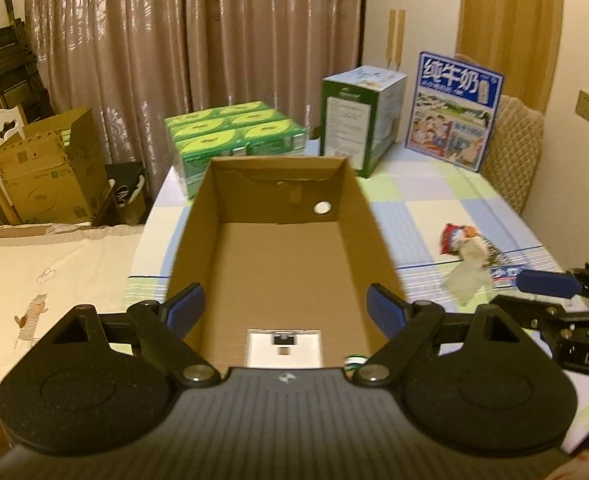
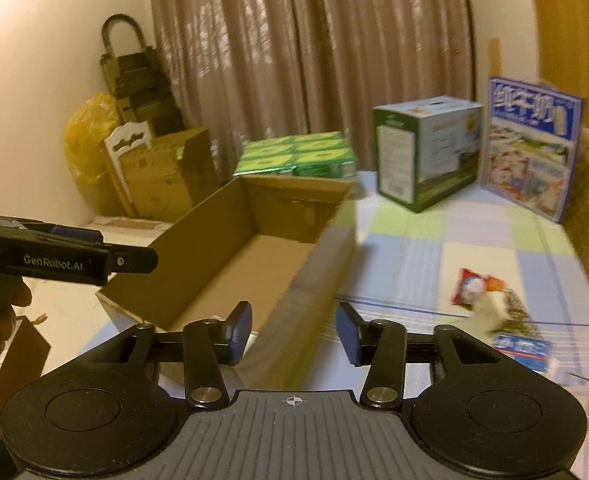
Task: Organize rigid objects
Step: 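Move both open tools back over the table objects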
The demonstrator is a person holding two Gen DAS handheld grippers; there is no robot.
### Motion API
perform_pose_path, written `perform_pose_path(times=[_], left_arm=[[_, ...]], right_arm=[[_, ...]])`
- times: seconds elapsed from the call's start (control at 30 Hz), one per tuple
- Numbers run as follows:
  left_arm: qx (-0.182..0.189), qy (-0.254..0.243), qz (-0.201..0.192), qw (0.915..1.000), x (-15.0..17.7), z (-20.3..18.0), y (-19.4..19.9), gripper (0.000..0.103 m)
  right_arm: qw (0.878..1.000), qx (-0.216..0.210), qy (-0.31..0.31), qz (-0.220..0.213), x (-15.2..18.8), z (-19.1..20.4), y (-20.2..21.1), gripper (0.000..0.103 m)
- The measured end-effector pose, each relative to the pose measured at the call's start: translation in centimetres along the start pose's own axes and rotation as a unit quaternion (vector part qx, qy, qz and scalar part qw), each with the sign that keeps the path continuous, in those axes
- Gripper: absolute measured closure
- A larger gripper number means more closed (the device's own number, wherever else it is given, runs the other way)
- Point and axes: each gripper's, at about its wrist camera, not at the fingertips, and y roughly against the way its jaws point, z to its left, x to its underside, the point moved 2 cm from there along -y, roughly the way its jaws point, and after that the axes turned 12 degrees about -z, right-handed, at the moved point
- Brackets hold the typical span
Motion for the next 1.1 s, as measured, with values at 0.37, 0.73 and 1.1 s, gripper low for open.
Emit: perform_pose_path(times=[0.37,0.73,1.1], left_arm=[[0.059,0.002,-0.027,0.9979,0.2,-8.0,4.0,0.016],[0.106,-0.011,-0.008,0.9942,2.5,-15.8,4.0,0.012],[0.126,-0.026,0.013,0.9916,4.4,-20.4,1.1,0.011]], right_arm=[[0.995,0.096,-0.036,-0.007,3.1,-5.3,9.5,0.033],[0.979,0.189,-0.078,-0.011,5.8,-12.5,16.7,0.030],[0.971,0.216,-0.099,-0.012,6.7,-16.8,17.7,0.029]])
